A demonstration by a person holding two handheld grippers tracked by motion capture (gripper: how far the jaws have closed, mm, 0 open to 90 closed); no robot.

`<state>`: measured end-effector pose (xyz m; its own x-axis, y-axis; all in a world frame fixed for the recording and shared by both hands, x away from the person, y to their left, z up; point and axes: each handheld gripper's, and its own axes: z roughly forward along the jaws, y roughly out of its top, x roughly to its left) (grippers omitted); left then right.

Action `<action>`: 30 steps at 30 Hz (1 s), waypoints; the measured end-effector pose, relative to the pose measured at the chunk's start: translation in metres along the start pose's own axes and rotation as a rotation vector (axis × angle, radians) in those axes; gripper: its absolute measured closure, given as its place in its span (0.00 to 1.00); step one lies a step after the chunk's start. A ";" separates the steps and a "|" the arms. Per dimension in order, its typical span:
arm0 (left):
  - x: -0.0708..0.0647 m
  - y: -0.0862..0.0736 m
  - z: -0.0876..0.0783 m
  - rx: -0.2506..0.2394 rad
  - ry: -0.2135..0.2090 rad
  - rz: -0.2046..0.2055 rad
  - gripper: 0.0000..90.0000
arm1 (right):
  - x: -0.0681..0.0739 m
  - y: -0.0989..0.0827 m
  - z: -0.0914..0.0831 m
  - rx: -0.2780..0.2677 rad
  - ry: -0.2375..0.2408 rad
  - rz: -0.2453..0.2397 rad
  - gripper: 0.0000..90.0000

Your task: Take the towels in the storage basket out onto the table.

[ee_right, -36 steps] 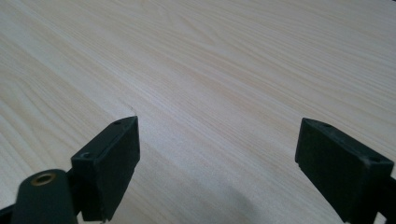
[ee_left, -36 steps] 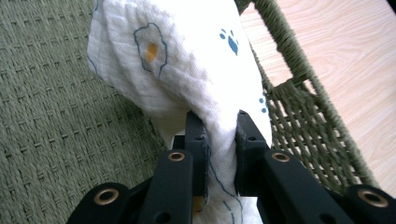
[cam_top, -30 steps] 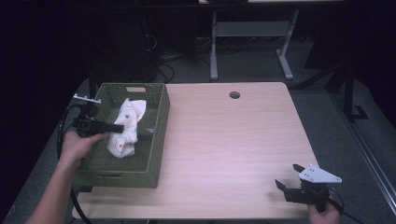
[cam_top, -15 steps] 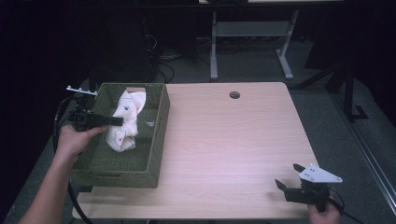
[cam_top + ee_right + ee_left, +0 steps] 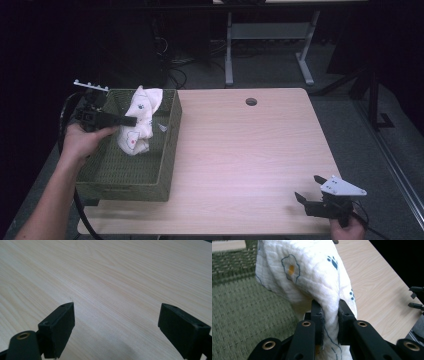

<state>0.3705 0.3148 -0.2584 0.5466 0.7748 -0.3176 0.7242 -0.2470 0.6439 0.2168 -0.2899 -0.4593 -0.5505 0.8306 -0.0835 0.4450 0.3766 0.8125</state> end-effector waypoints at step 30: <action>-0.079 0.060 0.023 0.030 -0.056 0.161 0.87 | -0.002 0.000 -0.004 -0.011 0.000 -0.001 0.15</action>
<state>0.3802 0.2253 -0.2110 0.6783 0.6907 -0.2506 0.6371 -0.3830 0.6688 0.2149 -0.2930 -0.4574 -0.5510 0.8303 -0.0838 0.4367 0.3724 0.8189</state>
